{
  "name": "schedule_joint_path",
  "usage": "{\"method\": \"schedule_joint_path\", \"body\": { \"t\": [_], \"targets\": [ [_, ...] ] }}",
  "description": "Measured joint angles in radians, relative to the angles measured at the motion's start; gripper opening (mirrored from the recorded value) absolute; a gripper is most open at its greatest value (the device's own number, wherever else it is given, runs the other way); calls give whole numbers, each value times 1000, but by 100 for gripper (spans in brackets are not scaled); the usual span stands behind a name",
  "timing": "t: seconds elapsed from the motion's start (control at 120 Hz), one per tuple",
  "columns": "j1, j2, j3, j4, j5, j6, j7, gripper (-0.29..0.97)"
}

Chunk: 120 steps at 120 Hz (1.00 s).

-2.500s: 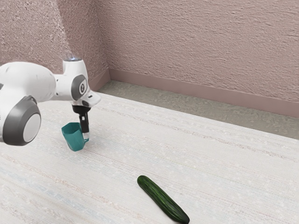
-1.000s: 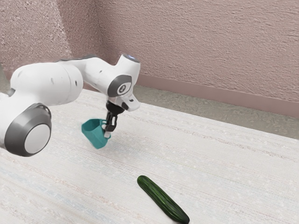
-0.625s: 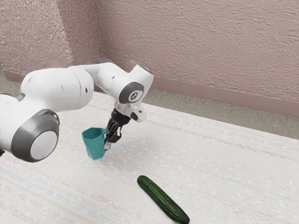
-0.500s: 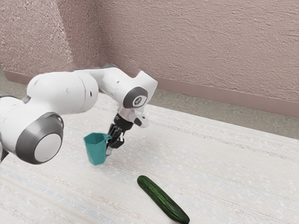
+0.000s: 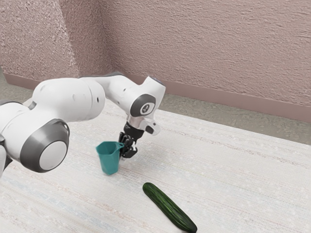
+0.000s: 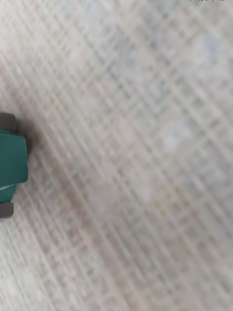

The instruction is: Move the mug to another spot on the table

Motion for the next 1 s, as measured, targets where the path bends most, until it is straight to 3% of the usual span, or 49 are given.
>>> {"method": "schedule_joint_path", "body": {
  "t": [0.083,0.283,0.417,0.733,0.833,0.9,1.0],
  "targets": [
    [0,-1,3,0,-18,7,-11,-10],
    [-1,0,10,-3,-63,7,-31,30],
    [-1,1,11,-5,-76,6,-41,47],
    [-23,1,12,44,-79,27,-54,62],
    [-41,-2,9,120,-77,39,-53,64],
    [-52,-52,5,139,-83,53,-51,65],
    [-56,-284,-3,-11,-120,93,-53,66]
  ]
}}
